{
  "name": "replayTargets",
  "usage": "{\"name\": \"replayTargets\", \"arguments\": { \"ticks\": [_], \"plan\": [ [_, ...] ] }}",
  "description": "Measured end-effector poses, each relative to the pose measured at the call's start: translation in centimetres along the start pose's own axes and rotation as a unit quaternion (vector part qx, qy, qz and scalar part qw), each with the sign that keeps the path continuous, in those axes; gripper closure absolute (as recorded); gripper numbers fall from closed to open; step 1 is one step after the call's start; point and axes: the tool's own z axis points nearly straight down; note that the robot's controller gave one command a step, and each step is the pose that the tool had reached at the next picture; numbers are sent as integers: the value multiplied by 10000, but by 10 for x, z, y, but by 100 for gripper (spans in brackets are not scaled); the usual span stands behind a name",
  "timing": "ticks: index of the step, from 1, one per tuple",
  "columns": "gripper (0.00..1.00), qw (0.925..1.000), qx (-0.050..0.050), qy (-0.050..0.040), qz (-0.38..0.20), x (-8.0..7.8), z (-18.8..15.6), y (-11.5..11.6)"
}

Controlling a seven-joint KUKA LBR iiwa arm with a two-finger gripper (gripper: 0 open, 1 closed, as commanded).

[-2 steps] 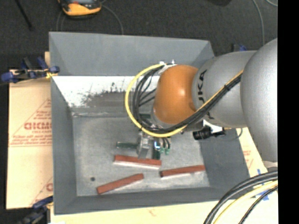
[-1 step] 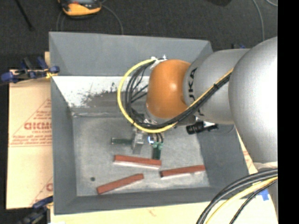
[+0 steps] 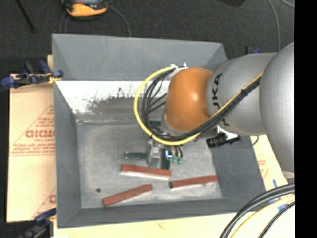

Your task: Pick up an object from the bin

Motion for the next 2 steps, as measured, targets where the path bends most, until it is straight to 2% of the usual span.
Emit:
{"name": "replayTargets", "arguments": {
  "ticks": [1,2],
  "plan": [
    [100,10000,7,19,57,1,-61,16],
    [100,10000,-7,-25,-41,7,-90,16]
  ]
}}
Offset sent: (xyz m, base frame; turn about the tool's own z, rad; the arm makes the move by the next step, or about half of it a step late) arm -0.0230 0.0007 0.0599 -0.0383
